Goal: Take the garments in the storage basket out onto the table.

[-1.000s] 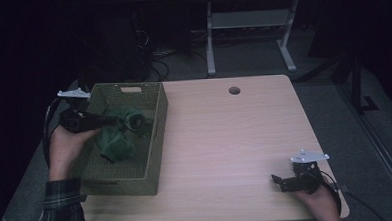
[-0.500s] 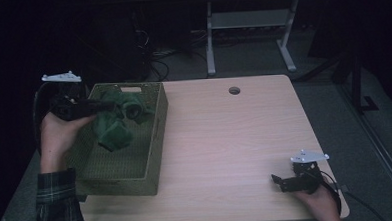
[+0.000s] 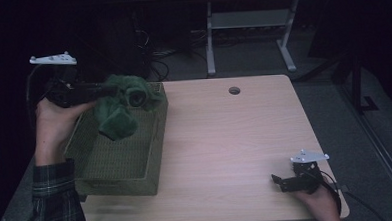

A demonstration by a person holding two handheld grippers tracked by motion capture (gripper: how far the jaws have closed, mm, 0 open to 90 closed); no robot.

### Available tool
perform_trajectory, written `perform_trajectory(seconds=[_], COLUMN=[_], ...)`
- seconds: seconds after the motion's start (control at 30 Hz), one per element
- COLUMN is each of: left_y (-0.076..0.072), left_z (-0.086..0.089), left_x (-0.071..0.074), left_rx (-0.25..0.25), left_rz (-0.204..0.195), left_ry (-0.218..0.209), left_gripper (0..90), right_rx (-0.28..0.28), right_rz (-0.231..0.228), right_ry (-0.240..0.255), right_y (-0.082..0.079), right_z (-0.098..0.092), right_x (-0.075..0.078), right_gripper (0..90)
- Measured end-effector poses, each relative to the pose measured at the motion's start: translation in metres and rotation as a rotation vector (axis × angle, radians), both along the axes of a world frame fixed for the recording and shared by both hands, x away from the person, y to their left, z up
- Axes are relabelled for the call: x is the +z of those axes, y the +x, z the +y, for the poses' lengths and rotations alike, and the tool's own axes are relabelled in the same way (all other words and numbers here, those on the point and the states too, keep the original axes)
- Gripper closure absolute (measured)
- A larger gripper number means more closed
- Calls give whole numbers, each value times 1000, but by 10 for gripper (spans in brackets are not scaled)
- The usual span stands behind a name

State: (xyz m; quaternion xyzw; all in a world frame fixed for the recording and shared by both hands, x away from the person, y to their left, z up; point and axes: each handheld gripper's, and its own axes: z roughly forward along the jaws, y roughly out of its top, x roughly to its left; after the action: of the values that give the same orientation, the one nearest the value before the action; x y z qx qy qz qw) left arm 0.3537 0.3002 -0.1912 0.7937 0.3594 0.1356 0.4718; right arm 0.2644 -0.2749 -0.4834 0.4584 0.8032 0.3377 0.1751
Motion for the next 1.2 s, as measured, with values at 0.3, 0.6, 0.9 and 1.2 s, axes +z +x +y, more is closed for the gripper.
perform_trajectory(seconds=[0.3, 0.6, 0.9, 1.2], left_y=[0, 3, 8, 11], left_z=[-26, -70, -107, -150], left_x=[3, 4, -5, -27], left_rx=[-49, -116, -175, -230], left_rz=[-32, -44, -34, -10], left_ry=[-13, -26, -18, -13], left_gripper=[790, 791, 790, 790], right_rx=[0, 0, 0, 0], right_rz=[0, 0, 0, 1], right_ry=[0, 0, 0, 1], right_y=[0, 0, 0, 0], right_z=[0, 0, 0, 0], right_x=[0, 0, 0, 0], right_gripper=[13, 13, 13, 13])
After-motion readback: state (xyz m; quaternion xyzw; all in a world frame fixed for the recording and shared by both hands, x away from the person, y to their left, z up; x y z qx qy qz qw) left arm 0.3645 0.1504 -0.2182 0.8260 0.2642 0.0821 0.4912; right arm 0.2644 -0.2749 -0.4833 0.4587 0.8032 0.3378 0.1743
